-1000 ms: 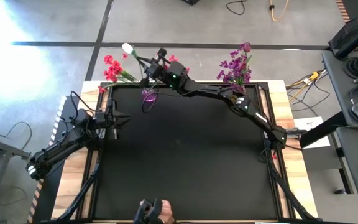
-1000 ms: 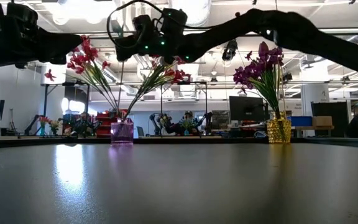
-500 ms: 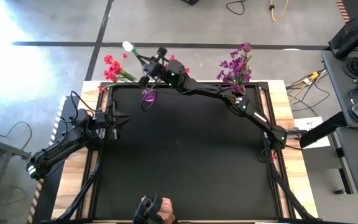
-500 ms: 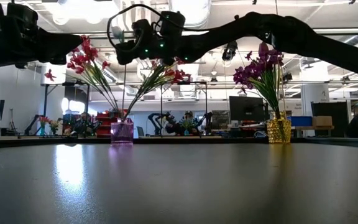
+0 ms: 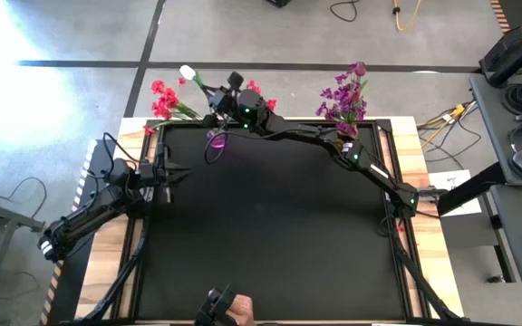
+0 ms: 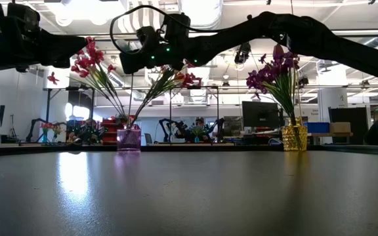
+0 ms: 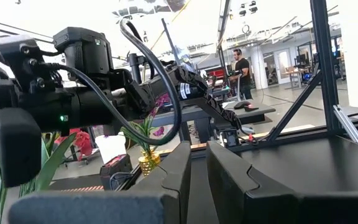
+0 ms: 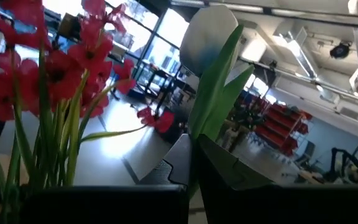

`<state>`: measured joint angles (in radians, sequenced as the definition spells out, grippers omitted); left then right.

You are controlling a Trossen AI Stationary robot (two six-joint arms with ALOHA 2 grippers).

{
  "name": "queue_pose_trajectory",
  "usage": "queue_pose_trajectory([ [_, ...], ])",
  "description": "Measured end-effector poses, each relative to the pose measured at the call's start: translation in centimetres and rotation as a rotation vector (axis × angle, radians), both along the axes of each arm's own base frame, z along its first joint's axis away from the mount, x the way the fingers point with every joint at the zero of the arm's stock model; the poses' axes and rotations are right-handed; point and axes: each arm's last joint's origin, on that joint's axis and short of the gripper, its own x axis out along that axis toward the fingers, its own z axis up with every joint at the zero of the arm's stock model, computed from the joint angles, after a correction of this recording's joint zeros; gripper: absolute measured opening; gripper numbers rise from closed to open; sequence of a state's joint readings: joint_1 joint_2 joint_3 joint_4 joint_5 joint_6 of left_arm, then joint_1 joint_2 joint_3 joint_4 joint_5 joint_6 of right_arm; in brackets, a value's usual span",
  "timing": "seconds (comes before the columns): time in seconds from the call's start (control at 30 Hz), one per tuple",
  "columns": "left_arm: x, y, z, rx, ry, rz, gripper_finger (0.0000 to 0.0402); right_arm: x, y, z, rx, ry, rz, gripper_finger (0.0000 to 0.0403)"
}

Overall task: Sort flowers into vase by color
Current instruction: Put the white tulip into the purple vase

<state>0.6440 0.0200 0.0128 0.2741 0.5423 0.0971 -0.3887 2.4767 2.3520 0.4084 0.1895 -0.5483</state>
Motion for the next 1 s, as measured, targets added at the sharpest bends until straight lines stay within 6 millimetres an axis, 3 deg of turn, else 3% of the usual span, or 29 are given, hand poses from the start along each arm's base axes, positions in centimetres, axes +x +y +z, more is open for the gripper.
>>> queue_pose_trajectory([
  [0.47, 0.0, 0.0, 0.0, 0.000, -0.001, 0.000, 0.0036, 1.0, 2.7, -0.8, 0.040, 0.078, -0.114, 0.0023],
  [0.83, 0.0, 0.0, 0.0, 0.000, -0.001, 0.000, 0.0036, 1.4, 4.3, -1.6, 0.159, 0.162, -0.144, 0.0160],
  [1.0, 0.0, 0.0, 0.0, 0.000, -0.001, 0.000, 0.0036, 1.3, 5.0, -1.8, 0.252, 0.198, -0.135, 0.0192],
])
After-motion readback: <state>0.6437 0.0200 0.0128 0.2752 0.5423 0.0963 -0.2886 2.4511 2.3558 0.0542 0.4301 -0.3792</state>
